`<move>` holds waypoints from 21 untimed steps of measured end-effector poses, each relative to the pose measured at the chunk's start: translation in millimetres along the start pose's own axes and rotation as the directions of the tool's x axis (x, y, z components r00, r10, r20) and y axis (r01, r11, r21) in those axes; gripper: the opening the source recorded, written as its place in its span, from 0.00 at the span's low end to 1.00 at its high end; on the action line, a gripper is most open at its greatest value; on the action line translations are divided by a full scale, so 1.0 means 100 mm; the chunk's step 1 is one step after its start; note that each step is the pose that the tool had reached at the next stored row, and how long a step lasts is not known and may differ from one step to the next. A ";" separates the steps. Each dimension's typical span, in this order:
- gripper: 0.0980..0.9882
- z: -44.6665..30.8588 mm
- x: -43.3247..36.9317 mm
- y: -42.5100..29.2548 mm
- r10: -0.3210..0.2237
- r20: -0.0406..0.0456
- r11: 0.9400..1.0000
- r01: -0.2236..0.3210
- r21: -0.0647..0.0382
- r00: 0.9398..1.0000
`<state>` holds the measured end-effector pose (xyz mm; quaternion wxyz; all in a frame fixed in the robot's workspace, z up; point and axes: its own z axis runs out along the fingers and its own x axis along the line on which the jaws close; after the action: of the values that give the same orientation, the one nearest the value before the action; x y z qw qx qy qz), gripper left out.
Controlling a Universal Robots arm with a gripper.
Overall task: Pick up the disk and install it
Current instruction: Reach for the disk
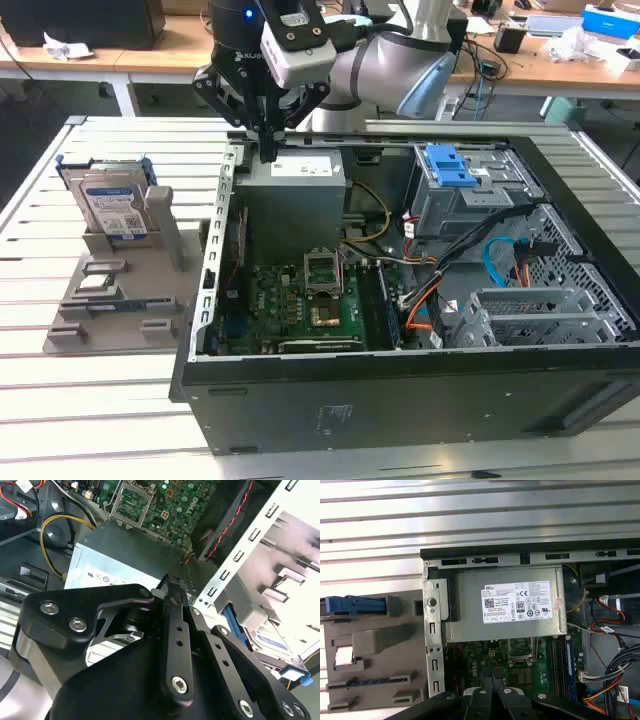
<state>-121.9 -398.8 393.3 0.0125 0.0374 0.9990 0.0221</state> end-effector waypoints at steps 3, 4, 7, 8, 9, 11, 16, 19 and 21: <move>0.01 -0.003 0.105 -0.008 0.000 0.000 1.000 0.000 0.000 1.000; 0.01 -0.004 0.140 -0.011 0.000 0.000 1.000 0.000 0.000 1.000; 0.01 -0.005 0.205 -0.015 0.000 0.000 1.000 0.000 0.000 1.000; 0.01 -0.006 0.217 -0.016 0.000 0.000 1.000 0.000 0.000 1.000; 0.01 -0.006 0.229 -0.017 0.000 0.000 1.000 0.000 0.000 1.000; 0.01 -0.007 0.281 -0.021 0.000 0.000 1.000 0.000 0.000 1.000; 0.01 -0.013 0.471 -0.035 0.000 0.000 1.000 0.000 0.000 1.000; 0.01 -0.014 0.536 -0.040 0.000 0.000 1.000 0.000 0.000 1.000; 0.01 -0.016 0.597 -0.045 0.000 0.000 1.000 0.000 0.000 1.000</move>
<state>-181.8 -398.9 393.3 0.0125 0.0374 0.9990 0.0221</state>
